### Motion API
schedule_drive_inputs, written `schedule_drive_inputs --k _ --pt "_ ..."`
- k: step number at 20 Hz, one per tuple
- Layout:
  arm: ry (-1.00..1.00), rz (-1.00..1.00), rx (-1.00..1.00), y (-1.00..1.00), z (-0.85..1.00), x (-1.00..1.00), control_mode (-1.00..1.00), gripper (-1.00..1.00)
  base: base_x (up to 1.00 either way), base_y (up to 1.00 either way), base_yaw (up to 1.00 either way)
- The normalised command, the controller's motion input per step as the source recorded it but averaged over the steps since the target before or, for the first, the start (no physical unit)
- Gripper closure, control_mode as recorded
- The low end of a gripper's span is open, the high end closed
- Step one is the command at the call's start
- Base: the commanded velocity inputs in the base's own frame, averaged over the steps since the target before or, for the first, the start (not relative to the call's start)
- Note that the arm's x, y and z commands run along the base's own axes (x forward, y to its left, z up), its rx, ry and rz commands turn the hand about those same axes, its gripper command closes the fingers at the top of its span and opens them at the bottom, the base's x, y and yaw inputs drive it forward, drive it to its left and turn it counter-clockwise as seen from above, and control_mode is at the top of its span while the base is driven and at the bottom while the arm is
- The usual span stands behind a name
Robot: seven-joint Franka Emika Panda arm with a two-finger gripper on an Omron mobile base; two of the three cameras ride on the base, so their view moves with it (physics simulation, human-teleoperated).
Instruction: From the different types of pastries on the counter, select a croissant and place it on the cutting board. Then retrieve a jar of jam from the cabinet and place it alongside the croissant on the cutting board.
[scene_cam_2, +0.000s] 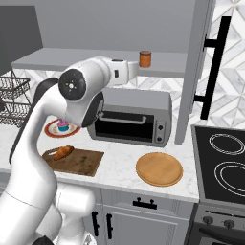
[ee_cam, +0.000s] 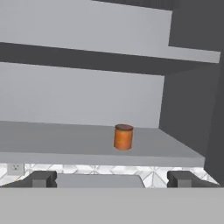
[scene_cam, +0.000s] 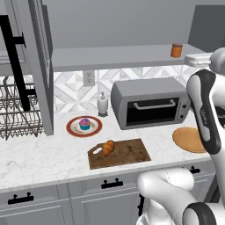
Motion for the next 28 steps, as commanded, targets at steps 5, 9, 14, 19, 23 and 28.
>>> schedule_drive_inputs --k 5,9,14,19,23,28 --pt "0.00 -0.07 -0.04 0.00 0.08 -0.01 -1.00 -1.00 0.00 0.00 0.00" --pt "0.00 -0.12 -0.02 0.00 0.04 0.06 -1.00 -1.00 0.00 0.00 0.00" --pt "0.02 0.00 0.00 0.00 0.01 0.01 -1.00 -1.00 0.00 0.00 0.00" --pt "0.20 0.00 0.00 0.00 -0.04 0.35 -1.00 -1.00 0.00 0.00 0.00" --pt "0.05 0.00 0.00 0.00 0.00 0.11 -1.00 -1.00 0.00 0.00 0.00" --pt "0.00 0.00 0.00 0.00 -0.04 0.31 -1.00 -1.00 0.00 0.00 0.00"
